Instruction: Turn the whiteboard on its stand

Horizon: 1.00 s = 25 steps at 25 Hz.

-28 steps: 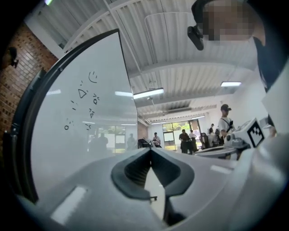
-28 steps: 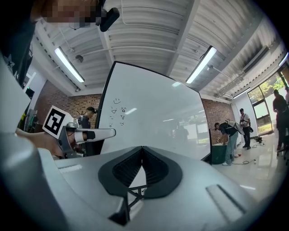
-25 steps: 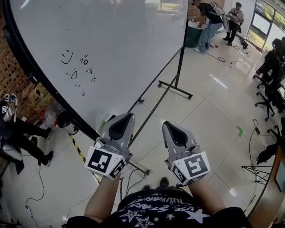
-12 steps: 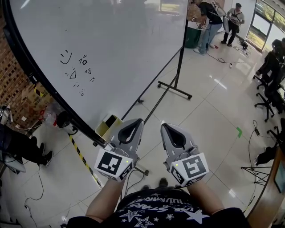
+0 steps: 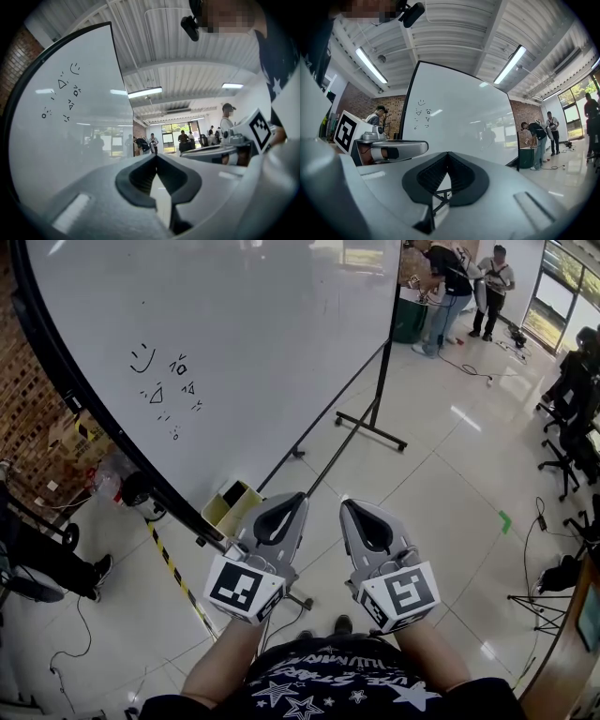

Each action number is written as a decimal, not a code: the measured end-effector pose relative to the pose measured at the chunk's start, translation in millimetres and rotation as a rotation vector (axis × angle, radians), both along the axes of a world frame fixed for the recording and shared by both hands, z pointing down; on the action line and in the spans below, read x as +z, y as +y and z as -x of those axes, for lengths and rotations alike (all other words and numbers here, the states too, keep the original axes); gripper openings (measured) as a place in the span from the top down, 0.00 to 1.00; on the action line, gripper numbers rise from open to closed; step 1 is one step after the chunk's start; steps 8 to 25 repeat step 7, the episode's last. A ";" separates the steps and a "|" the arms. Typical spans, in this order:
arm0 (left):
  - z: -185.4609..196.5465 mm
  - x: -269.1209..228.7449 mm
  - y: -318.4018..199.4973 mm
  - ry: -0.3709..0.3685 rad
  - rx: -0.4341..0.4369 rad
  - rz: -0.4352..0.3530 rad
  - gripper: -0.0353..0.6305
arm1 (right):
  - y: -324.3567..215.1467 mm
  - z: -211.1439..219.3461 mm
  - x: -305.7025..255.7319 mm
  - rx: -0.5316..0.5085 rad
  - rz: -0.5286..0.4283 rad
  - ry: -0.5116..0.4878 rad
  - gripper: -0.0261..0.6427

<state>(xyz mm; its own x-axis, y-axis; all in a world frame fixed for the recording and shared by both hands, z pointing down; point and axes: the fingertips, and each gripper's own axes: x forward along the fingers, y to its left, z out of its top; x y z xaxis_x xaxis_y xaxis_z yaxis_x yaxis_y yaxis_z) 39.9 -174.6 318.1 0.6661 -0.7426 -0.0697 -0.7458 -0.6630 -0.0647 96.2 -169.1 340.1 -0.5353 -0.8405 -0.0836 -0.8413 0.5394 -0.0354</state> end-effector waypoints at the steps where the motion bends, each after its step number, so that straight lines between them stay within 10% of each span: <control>1: -0.9 0.7 0.4 -0.001 0.001 -0.001 0.94 | -0.2 -0.2 0.4 0.000 0.001 0.001 0.95; 25: -6.3 -0.7 -0.4 -0.005 0.011 -0.013 0.94 | -3.1 -0.5 0.2 -0.004 0.002 0.003 0.95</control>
